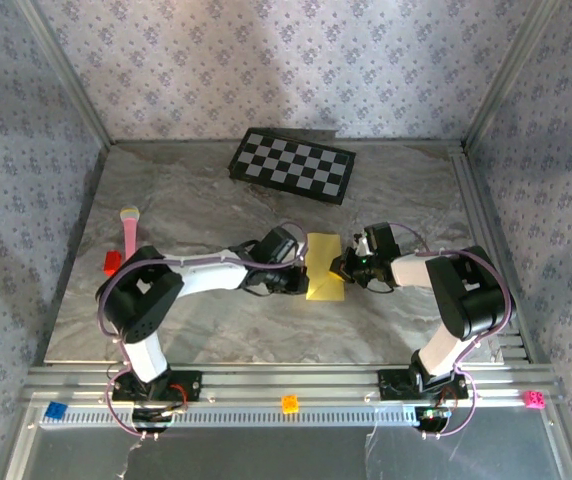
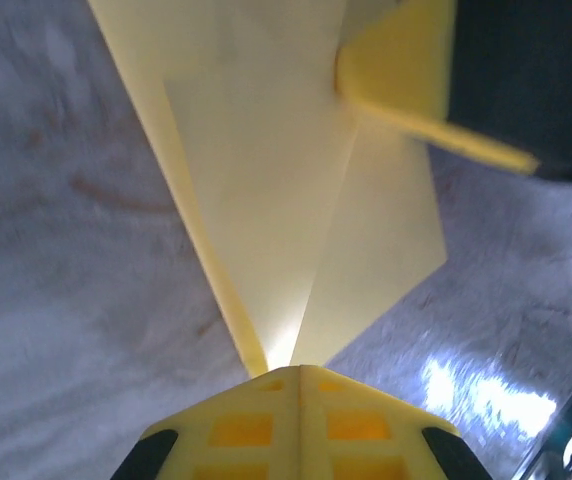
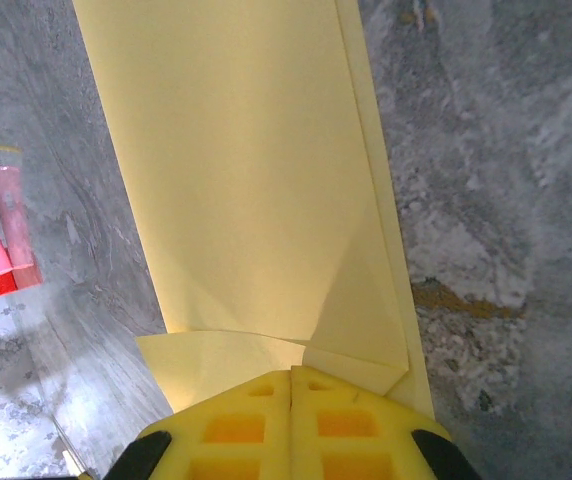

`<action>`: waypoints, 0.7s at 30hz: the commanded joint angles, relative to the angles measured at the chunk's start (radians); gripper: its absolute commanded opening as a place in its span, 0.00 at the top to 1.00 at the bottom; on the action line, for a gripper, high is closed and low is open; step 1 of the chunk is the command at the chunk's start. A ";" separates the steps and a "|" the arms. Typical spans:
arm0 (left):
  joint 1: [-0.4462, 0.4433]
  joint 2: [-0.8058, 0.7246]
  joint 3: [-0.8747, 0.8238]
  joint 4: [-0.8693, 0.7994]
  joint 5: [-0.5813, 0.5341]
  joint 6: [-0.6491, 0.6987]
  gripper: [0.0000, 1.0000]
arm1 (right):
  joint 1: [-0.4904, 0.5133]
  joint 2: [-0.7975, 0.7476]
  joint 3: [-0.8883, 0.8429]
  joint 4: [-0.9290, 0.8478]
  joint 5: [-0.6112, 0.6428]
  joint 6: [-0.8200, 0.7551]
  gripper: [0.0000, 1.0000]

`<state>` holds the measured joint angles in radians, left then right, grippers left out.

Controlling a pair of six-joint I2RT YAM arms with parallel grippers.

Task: Fold a paper plane with a square sheet of paper (pick it up from the middle)
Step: Fold the triangle a second time at the center of the table.

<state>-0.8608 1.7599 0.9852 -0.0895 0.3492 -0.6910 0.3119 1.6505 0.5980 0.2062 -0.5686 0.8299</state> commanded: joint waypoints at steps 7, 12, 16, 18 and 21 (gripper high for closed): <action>0.004 0.141 0.147 0.019 0.071 0.005 0.97 | -0.005 0.033 -0.029 -0.091 0.072 -0.018 1.00; -0.010 0.161 0.164 0.010 0.086 0.028 0.97 | -0.005 0.032 -0.031 -0.092 0.073 -0.017 1.00; -0.011 0.186 0.167 -0.021 0.068 0.043 0.97 | -0.005 0.030 -0.032 -0.093 0.074 -0.016 1.00; -0.011 0.196 0.157 -0.038 0.046 0.045 0.97 | -0.005 0.028 -0.034 -0.093 0.069 -0.016 1.00; -0.013 0.206 0.125 -0.043 0.021 0.049 0.98 | -0.005 0.022 -0.032 -0.090 0.066 -0.020 1.00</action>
<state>-0.8669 1.9488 1.1275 -0.0994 0.3958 -0.6632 0.3119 1.6501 0.5980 0.2062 -0.5686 0.8299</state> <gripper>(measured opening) 0.063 0.051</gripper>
